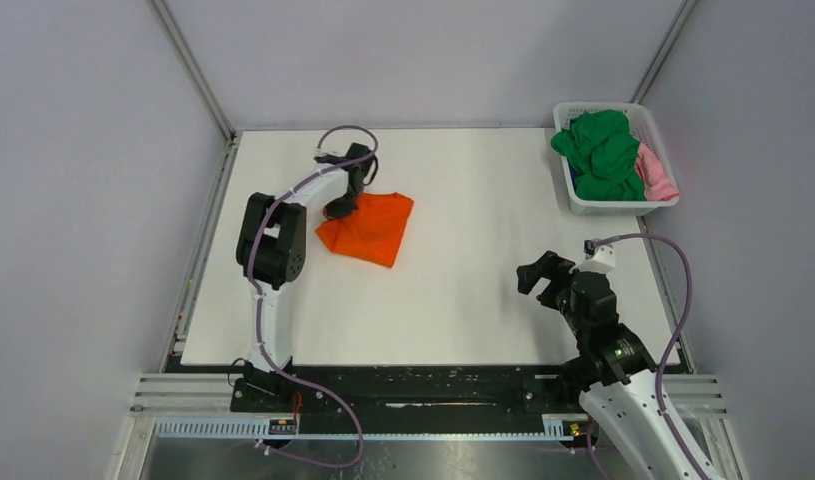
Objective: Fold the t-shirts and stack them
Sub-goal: Put the neatly folded tshirt into the corner of the board with the left arm
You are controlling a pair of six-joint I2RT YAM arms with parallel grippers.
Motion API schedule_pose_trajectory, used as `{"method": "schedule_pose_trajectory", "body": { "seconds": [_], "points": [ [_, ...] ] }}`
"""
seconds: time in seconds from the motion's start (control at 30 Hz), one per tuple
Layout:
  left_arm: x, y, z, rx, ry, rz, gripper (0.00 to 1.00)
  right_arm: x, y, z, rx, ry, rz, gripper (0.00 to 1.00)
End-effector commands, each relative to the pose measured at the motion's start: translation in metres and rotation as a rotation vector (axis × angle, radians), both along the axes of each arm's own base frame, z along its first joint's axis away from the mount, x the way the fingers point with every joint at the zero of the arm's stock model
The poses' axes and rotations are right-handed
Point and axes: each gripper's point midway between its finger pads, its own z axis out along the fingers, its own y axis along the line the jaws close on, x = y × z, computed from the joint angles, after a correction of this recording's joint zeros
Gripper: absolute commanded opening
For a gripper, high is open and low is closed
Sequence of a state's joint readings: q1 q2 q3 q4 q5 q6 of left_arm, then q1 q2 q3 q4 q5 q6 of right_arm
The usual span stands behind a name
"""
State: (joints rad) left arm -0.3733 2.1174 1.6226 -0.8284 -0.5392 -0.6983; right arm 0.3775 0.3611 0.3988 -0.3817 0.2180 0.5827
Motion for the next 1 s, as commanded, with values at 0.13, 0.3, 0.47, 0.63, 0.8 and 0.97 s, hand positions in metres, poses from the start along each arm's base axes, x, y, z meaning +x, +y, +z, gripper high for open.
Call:
{"method": "schedule_pose_trajectory", "body": {
  "seconds": [0.13, 0.3, 0.47, 0.63, 0.8, 0.97],
  "points": [
    [0.066, 0.126, 0.050, 0.219, -0.065, 0.161, 0.00, 0.017, -0.006, 0.011, -0.040, -0.071, -0.036, 1.00],
    [0.103, 0.183, 0.073, 0.339, -0.140, 0.207, 0.00, 0.019, -0.016, 0.010, -0.096, -0.062, -0.069, 0.99],
    [0.133, 0.211, 0.073, 0.336, -0.199, 0.226, 0.00, 0.019, -0.025, 0.011, -0.135, -0.067, -0.097, 0.99],
    [0.155, 0.233, 0.066, 0.276, -0.272, 0.242, 0.00, 0.018, -0.033, 0.010, -0.162, -0.068, -0.134, 1.00],
    [0.169, 0.243, 0.076, 0.209, -0.354, 0.274, 0.02, 0.018, -0.037, 0.009, -0.192, -0.059, -0.141, 1.00],
    [0.167, 0.252, 0.082, 0.231, -0.384, 0.325, 0.03, 0.018, -0.041, 0.009, -0.209, -0.057, -0.155, 0.99]
  ]
}}
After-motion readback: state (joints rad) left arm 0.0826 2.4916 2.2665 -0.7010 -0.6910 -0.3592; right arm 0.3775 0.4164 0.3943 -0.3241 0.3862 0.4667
